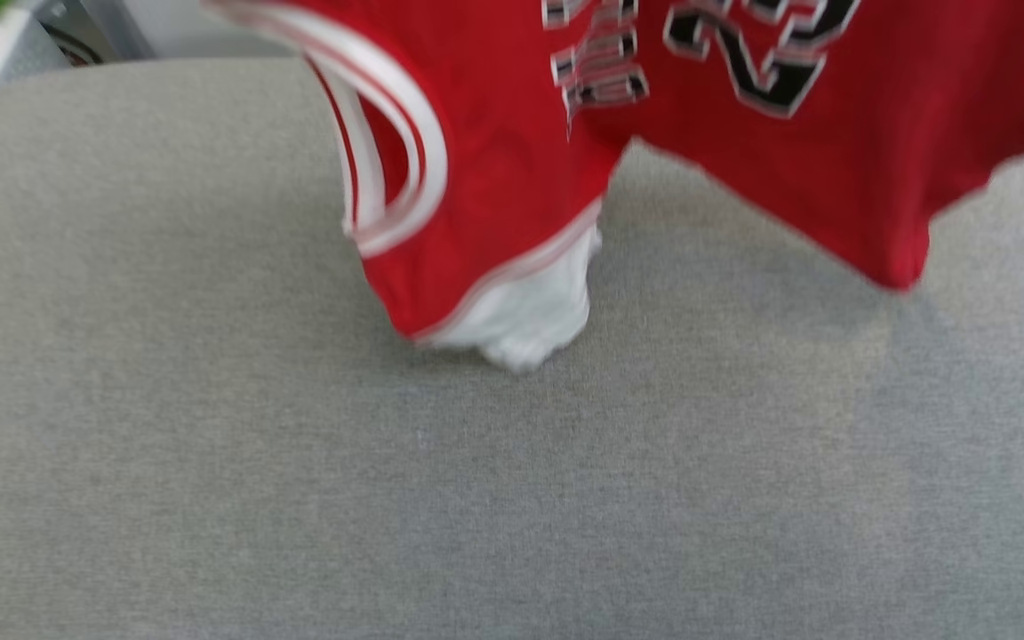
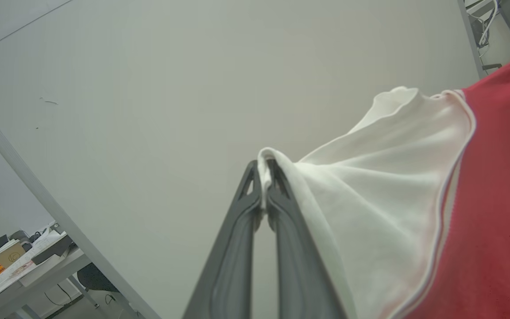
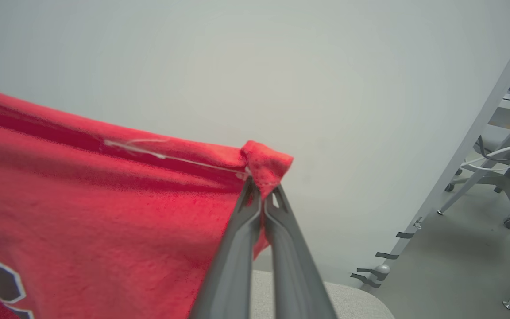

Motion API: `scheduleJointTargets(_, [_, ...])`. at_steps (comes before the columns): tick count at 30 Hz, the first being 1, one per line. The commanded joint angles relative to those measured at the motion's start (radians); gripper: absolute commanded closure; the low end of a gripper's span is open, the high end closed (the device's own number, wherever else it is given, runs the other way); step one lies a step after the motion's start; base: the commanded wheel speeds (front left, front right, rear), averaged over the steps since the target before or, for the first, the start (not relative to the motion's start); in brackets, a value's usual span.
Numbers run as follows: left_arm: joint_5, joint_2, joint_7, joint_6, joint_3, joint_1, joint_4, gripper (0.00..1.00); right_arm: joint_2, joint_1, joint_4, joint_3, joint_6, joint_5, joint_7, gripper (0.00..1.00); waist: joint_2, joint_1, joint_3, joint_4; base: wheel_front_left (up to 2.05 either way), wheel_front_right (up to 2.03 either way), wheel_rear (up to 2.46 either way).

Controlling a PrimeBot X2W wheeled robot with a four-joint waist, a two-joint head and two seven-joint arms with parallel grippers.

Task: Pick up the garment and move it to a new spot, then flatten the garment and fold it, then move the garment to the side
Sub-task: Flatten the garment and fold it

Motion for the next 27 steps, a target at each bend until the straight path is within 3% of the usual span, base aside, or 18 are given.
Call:
scheduleJointTargets(1, [0.042,0.018,-0.004,-0.006,0.005,-0.074,0.032,1.00,-0.012,-0.050,0.025,0.001,-0.002,-0.019,-0.018,1.00,-0.0001,0.0000,0.145,-0.026,0.00,0.00,0.00])
scheduleJointTargets(9, [0.170,-0.020,-0.045,-0.050,-0.059,-0.411,0.262,1.00,-0.010,-0.352,0.211,0.101,-0.002,-0.104,-0.129,1.00,-0.0001,0.0000,0.325,-0.040,0.00,0.00,0.00])
scheduleJointTargets(18, [0.279,-0.124,-0.248,-0.057,-0.104,-0.772,0.611,1.00,0.076,-0.690,0.520,0.131,-0.002,-0.254,-0.322,1.00,-0.0001,0.0000,0.437,-0.037,0.00,0.00,0.00])
scheduleJointTargets(23, [0.333,-0.165,-0.371,-0.057,-0.137,-0.843,0.773,1.00,0.125,-0.779,0.654,0.125,-0.002,-0.298,-0.435,1.00,-0.0001,0.0000,0.469,-0.024,0.00,0.00,0.00])
scheduleJointTargets(24, [0.337,-0.189,-0.441,-0.057,-0.159,-0.835,0.841,1.00,0.144,-0.782,0.715,0.144,-0.002,-0.305,-0.492,1.00,-0.0001,0.0000,0.480,-0.012,0.00,0.00,0.00])
scheduleJointTargets(27, [0.328,-0.214,-0.477,-0.058,-0.175,-0.791,0.882,1.00,0.155,-0.766,0.756,0.164,-0.002,-0.294,-0.544,1.00,-0.0001,0.0000,0.483,0.000,0.00,0.00,0.00])
